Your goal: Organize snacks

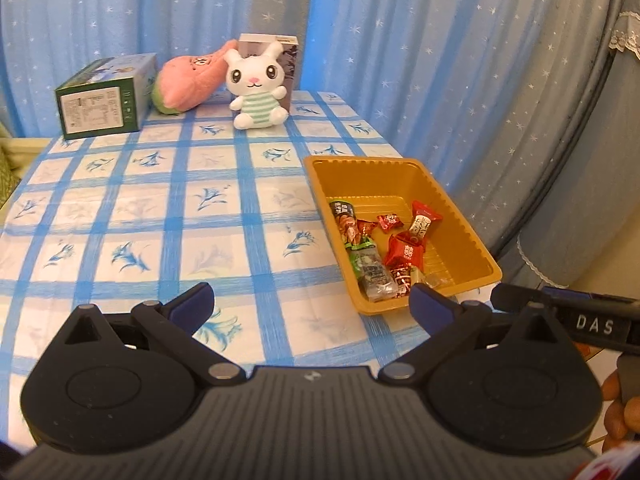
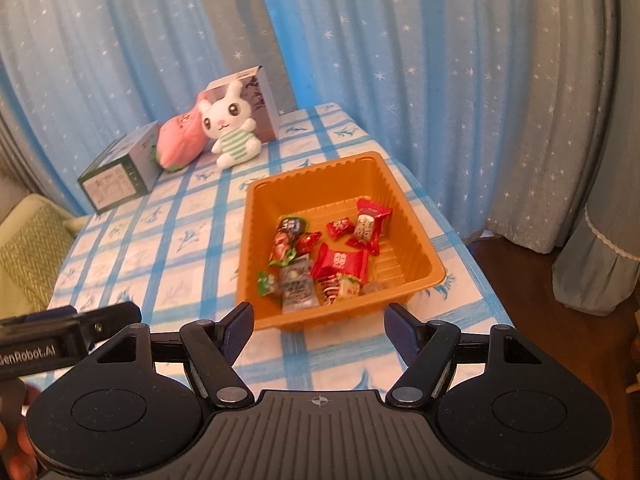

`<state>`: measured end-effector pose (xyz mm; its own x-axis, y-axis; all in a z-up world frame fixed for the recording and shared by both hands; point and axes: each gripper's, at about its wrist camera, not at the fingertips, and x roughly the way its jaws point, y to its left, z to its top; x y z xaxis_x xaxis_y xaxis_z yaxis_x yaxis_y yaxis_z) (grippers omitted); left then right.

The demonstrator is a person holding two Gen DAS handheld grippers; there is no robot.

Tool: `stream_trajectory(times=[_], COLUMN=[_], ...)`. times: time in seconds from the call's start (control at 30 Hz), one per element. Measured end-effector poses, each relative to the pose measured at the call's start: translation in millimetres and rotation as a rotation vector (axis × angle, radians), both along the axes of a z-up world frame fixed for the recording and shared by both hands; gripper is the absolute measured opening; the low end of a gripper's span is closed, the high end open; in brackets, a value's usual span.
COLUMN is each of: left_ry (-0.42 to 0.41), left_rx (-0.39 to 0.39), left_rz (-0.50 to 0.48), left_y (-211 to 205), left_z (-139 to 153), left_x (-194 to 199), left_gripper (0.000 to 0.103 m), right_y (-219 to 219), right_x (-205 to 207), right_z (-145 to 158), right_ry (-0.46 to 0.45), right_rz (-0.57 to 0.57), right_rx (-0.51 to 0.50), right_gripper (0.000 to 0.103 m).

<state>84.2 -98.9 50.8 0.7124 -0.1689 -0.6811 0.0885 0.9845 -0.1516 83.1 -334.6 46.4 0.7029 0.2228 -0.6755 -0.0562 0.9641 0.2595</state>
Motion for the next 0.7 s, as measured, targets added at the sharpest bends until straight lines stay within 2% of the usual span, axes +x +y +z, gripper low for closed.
stream_trajectory(times=[0.3,0.7], left_ry=[-0.033,-0.051], left_rx=[0.049,0.056], left_rz=[0.041,0.031], left_y=[7.7,14.7], left_z=[20.1,28.8], left_x=[-34.1,-64.4], left_gripper=[0.103,0.103], right_y=[21.9,36.2], right_x=[-33.8,-59.9], right_z=[21.2,33.9], right_ry=[-0.046,-0.066], right_rz=[0.036,0.077], right_rx=[-0.044,-0.07], right_gripper=[0.072,0.072])
